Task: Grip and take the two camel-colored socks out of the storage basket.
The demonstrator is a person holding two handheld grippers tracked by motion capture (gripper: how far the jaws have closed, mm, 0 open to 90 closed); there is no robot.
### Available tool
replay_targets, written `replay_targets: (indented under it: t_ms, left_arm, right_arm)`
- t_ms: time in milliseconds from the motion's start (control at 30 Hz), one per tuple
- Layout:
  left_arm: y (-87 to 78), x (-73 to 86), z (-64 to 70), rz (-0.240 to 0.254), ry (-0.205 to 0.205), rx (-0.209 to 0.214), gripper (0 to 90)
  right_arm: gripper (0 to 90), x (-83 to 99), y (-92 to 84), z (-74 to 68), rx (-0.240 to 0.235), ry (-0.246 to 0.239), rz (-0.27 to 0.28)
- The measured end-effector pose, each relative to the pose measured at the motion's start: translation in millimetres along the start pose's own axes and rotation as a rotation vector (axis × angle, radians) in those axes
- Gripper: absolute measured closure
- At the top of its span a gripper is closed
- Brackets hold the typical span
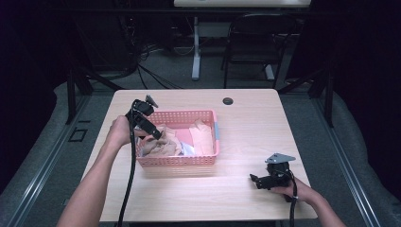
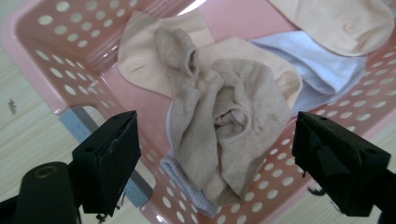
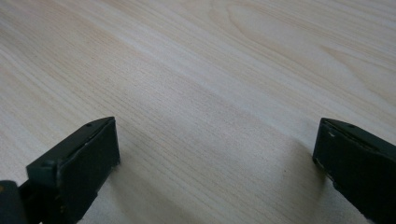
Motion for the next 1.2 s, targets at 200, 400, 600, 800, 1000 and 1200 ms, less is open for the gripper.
replay_targets:
  t_ms: [200,400,600,800,1000,1200]
  left_arm:
    - [24.0,3.3,-4.8,-0.070,-0.022,0.001,23.6]
    - [41.3,6.8,-12.1,-0.113,-0.040,-0.035,33.6]
    - [49.6,9.1,-13.6,-0.145,-0.053,-0.035,42.1]
    - [52.7,11.1,-12.5,-0.164,-0.046,-0.028,59.7]
    - [45.0,9.6,-8.7,-0.148,-0.018,-0.027,76.2]
    - [30.9,5.8,-7.2,-0.123,-0.004,-0.028,77.8]
  right_arm:
    - [0.0,0.1,-0.1,0.0,0.000,-0.001,-0.001]
    - [0.0,0.0,-0.1,-0.1,-0.001,-0.001,0.000]
    - [0.0,0.1,-0.1,0.0,-0.001,-0.002,0.000]
    - [0.0,0.1,0.0,0.1,-0.001,-0.003,0.001]
    - [0.0,0.2,-0.2,-0.2,-0.002,-0.001,0.000]
    - [0.0,0.1,-0.1,-0.1,-0.002,-0.002,0.000]
Point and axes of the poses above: each handheld gripper's, and its own axes: y roughly forward along the jaws, x roughly out of its underside, z roughly to its right, the point moved 8 cm from there along y, roughly forward along the jaws, and after that the axes turned 6 degrees about -y, right-handed, at the moved point
